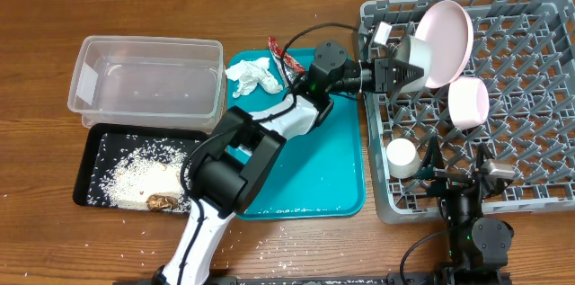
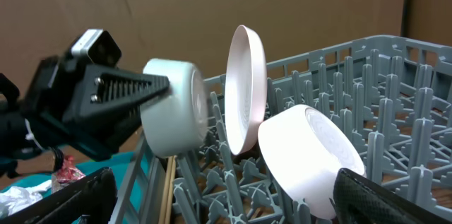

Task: Sort waste into correct bins and load items into the dishwasher
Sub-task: 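Carry the empty bowl to the dish rack and release it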

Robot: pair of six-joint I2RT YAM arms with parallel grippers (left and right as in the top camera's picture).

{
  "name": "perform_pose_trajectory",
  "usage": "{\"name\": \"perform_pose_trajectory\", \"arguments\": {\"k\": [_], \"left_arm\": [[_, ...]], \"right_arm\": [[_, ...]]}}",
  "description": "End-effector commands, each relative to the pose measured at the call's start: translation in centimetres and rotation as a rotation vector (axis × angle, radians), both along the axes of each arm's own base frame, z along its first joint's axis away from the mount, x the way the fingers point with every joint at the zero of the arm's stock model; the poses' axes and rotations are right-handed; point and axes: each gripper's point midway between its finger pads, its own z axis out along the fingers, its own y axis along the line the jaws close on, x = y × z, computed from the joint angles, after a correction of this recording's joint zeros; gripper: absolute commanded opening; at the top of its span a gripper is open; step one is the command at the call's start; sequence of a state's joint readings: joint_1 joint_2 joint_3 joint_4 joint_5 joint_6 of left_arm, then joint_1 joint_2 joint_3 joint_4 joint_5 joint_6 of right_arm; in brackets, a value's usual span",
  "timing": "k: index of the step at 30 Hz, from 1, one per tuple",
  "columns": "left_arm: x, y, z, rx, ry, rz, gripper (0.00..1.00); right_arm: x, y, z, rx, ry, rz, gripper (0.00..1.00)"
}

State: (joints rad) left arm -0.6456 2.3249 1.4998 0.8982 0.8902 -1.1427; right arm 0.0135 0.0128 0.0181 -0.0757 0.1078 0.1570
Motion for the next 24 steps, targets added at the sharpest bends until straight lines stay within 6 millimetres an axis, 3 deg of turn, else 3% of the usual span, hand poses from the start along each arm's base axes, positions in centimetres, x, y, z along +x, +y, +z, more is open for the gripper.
{"name": "perform_pose_trajectory", "arguments": {"k": [1, 3, 7, 14, 24], "left_arm": [[0.2, 0.4, 0.5, -0.021, -0.033, -0.032, 0.15], [0.5, 0.8, 0.7, -0.029, -0.037, -0.028, 0.15], [0.9, 1.1, 0.8, -0.033, -0.011, -0.015, 0.04], [0.5, 0.7, 4.4, -0.163, -0.015, 0.014, 0.04], [1.7, -0.5, 2.1, -0.105, 0.171, 0.101, 0.04]], "right_arm": [[0.0, 0.0, -0.2, 0.004, -0.004, 0.001, 1.0], [0.0, 0.0, -0.2, 0.004, -0.004, 0.001, 1.0], [0.0, 0.0, -0.2, 0.004, -0.004, 0.001, 1.0], [0.0, 0.0, -0.2, 0.004, -0.004, 0.001, 1.0], [0.0, 0.0, -0.2, 0.004, -0.004, 0.001, 1.0]]}}
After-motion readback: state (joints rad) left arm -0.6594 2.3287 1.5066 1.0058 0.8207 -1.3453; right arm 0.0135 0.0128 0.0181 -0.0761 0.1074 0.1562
